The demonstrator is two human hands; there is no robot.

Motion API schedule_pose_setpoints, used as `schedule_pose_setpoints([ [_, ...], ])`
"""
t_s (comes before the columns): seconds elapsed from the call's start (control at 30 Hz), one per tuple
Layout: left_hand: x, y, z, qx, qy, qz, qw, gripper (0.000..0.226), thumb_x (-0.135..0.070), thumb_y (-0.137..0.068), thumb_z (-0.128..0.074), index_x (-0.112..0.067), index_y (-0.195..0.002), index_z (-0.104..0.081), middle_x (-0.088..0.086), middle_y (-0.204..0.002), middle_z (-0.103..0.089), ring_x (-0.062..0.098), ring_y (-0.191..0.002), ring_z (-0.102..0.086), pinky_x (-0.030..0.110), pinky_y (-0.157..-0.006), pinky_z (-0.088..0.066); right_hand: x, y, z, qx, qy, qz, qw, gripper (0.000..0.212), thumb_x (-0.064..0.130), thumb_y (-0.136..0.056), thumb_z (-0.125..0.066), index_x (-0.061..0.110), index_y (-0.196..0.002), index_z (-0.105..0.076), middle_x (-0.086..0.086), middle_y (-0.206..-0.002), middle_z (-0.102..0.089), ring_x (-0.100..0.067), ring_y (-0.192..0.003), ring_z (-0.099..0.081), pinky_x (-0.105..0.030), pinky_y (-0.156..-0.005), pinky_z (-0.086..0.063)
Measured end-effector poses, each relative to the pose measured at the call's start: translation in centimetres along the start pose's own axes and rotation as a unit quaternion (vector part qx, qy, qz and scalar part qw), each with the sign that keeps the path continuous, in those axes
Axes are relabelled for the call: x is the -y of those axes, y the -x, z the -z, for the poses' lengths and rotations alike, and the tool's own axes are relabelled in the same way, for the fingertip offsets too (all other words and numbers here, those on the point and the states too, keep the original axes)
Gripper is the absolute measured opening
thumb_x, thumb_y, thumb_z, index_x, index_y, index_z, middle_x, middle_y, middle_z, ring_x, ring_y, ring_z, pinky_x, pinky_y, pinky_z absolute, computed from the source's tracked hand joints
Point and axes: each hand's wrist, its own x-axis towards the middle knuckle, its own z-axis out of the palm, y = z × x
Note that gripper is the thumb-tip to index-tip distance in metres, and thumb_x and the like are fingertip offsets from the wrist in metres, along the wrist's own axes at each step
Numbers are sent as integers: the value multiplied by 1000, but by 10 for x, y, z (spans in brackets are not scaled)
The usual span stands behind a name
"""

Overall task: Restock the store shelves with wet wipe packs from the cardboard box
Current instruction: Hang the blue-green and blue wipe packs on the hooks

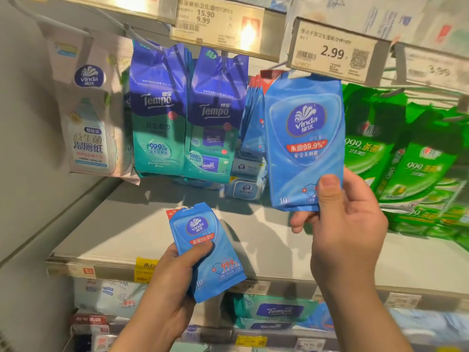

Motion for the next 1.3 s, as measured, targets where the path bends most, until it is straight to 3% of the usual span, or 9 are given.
schedule_pose_setpoints([
  [0.1, 1, -1, 0, -5, -1, 1, 1000, 31, -7, -89, -69, -13, -119, -69, 11, -103, -79, 29, -79, -77, 35, -54, -59, 1, -7, -3, -24, -11, 5, 1000, 22, 26, -101, -58, 9, -113, -65, -19, -87, -68, -21, -40, -53, -27, -42, -45],
  [0.27, 1, -3, 0, -8, -5, 5, 1000, 32, -8, -89, -69, -14, -120, -68, 11, -104, -79, 32, -86, -76, 37, -58, -59, 3, -16, -8, -52, -27, 7, 998, 14, 17, -105, -55, 11, -112, -65, 1, -76, -70, -19, -39, -52, -26, -41, -44],
  [0.57, 0, -5, -1, -6, -8, 14, 1000, 33, -9, -89, -70, -14, -122, -68, 11, -105, -78, 36, -95, -75, 39, -66, -60, -4, -13, -11, -74, -19, -39, 996, 13, 21, -104, -57, 13, -101, -67, -5, -73, -71, -20, -37, -56, -26, -38, -46],
  [0.73, -1, -5, -2, -10, -7, 17, 1000, 32, -7, -89, -70, -13, -121, -68, 11, -103, -79, 33, -88, -76, 36, -60, -59, -8, -11, -11, -64, -29, -63, 996, 16, 24, -104, -57, 10, -101, -65, -9, -75, -70, -22, -40, -56, -29, -40, -47],
  [0.9, -3, -6, -3, -11, -4, 16, 1000, 30, -6, -89, -69, -12, -118, -69, 13, -101, -79, 31, -78, -76, 34, -53, -58, -17, -5, -17, -14, -58, -143, 988, 21, 34, -95, -62, 13, -96, -64, -7, -87, -69, -20, -46, -56, -28, -44, -45],
  [1.03, -5, -7, -4, -10, -1, 17, 1000, 30, -5, -89, -67, -11, -118, -68, 12, -100, -79, 29, -73, -76, 34, -52, -58, -24, -9, -25, 6, -83, -198, 977, 17, 28, -103, -55, 14, -96, -63, -6, -87, -68, -16, -48, -54, -26, -48, -46],
  [1.2, -7, -5, -6, -12, 1, 17, 1000, 27, -4, -90, -65, -12, -115, -69, 11, -96, -79, 27, -68, -76, 33, -49, -57, -34, -25, -41, -15, -137, -231, 963, 19, 30, -104, -56, 12, -106, -61, -4, -77, -64, -12, -49, -53, -24, -48, -47],
  [1.3, -8, -5, -5, -18, 6, 18, 1000, 28, -4, -89, -66, -11, -116, -69, 12, -97, -79, 26, -67, -76, 33, -47, -56, -39, -37, -53, -42, -176, -261, 948, 16, 29, -103, -60, 13, -103, -60, -8, -84, -64, -14, -51, -55, -24, -48, -49],
])
